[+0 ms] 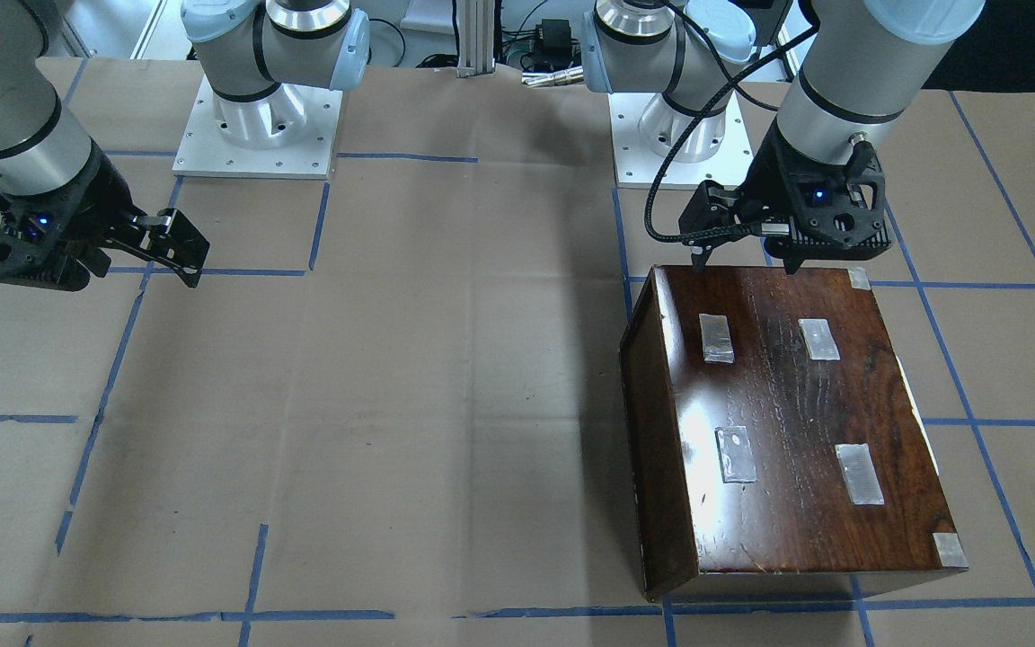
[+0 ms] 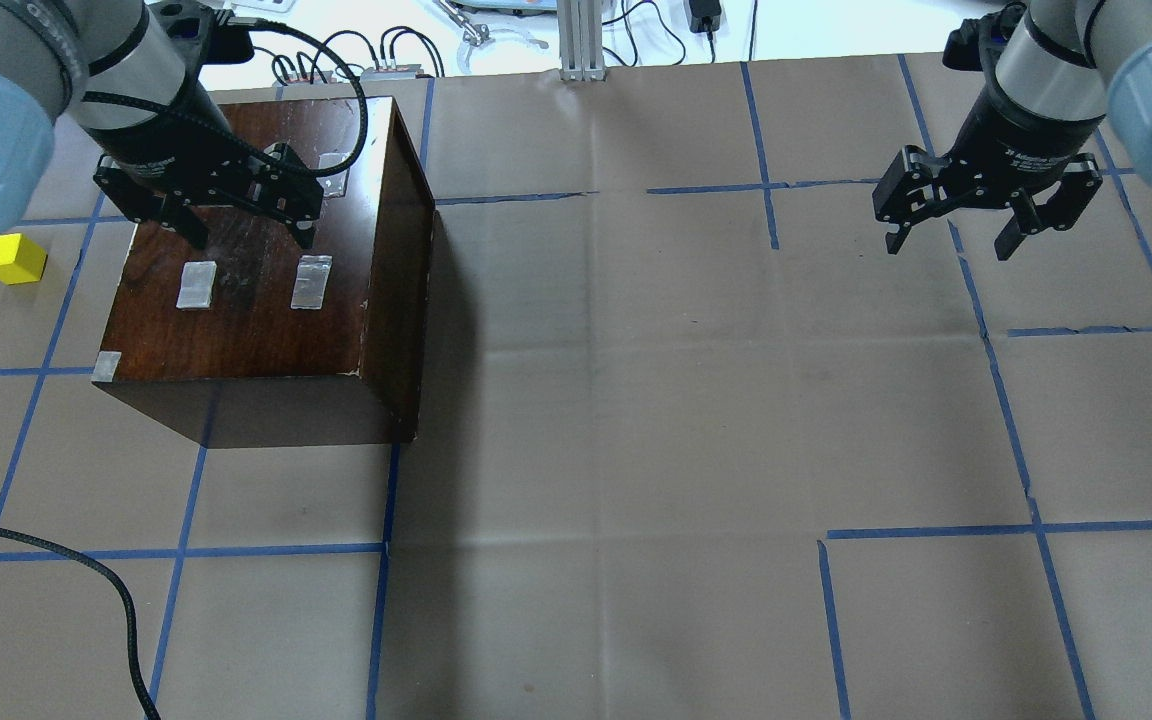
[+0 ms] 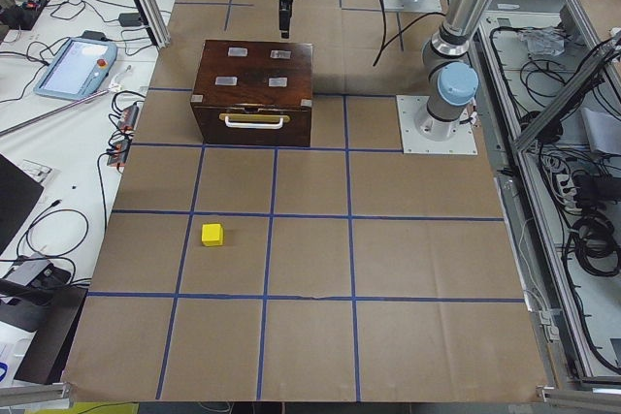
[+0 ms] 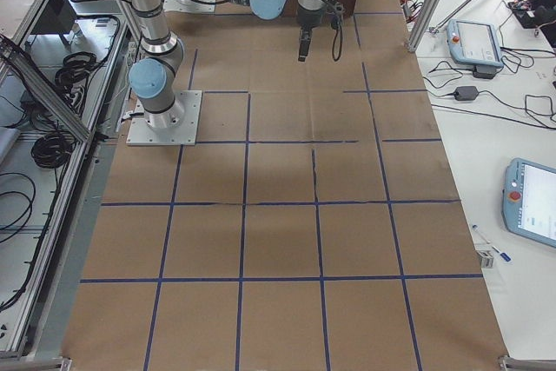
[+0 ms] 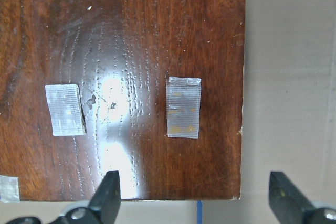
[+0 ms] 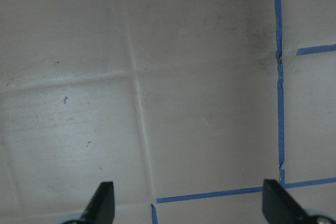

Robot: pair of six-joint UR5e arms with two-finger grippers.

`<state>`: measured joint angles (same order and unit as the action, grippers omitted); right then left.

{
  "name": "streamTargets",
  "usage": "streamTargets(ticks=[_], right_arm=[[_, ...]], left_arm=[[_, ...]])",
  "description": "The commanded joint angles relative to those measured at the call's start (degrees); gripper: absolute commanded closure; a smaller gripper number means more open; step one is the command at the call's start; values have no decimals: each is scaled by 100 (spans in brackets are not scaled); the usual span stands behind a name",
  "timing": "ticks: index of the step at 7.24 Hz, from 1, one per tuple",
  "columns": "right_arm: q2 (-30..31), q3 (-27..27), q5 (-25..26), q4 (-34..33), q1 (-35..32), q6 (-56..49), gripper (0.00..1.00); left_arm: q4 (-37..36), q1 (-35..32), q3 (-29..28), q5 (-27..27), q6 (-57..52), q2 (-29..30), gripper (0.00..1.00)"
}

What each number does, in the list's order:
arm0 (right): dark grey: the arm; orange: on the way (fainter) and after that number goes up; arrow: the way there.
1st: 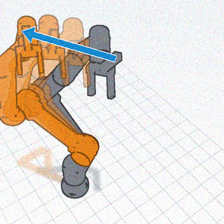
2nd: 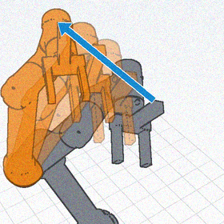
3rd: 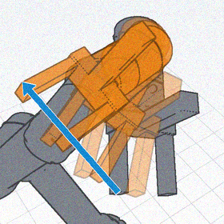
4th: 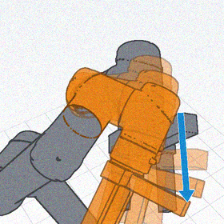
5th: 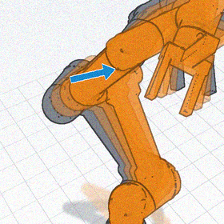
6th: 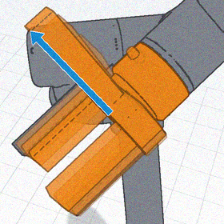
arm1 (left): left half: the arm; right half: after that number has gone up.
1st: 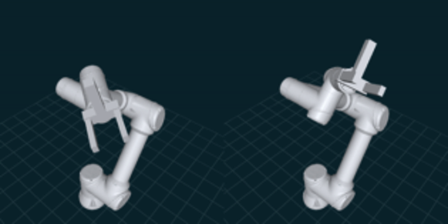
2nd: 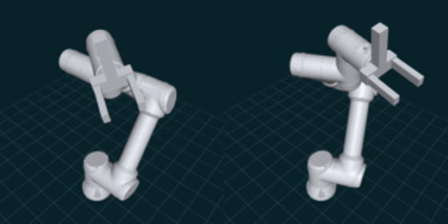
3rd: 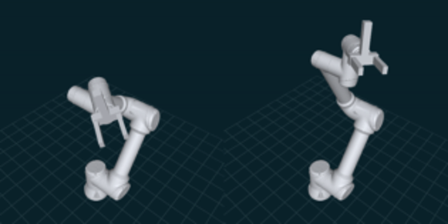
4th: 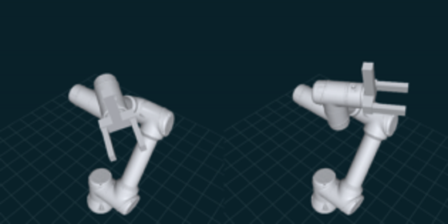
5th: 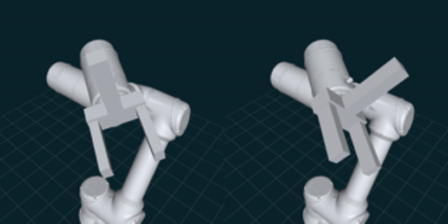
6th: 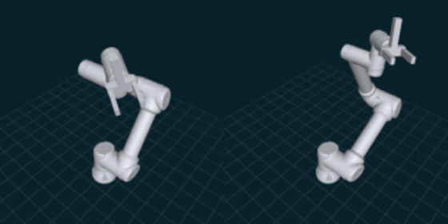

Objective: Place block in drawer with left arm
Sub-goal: 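Move the left gripper from above the cabinet toward its drawer side, then lower the left gripper to the white drawer handle and grasp it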

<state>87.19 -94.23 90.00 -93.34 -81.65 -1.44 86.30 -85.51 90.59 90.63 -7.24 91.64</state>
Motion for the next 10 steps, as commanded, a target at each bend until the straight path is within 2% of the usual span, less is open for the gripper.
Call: streamTargets(ticks=[1, 2, 4, 5, 6, 8, 10], right_arm=[[0, -7, 0, 0, 0, -6, 0], [0, -7, 0, 0, 0, -6, 0], [0, -7, 0, 0, 0, -6, 0], [0, 1, 0, 0, 0, -6, 0], [0, -7, 0, 0, 0, -6, 0], [0, -7, 0, 0, 0, -6, 0], [0, -7, 0, 0, 0, -6, 0]], left_arm=[[-8, 480, -42, 69, -304, 74, 1], [-8, 909, -24, 52, -304, 109, 1], [-25, 1859, -225, -27, -1466, 493, 1], [-16, 2124, -470, -54, -1760, 757, 1], [-16, 2301, -620, -80, -2111, 968, 1], [-16, 2740, -666, -981, -2910, 1303, 1], [-16, 2812, -692, -1003, -3011, 1593, 1]])
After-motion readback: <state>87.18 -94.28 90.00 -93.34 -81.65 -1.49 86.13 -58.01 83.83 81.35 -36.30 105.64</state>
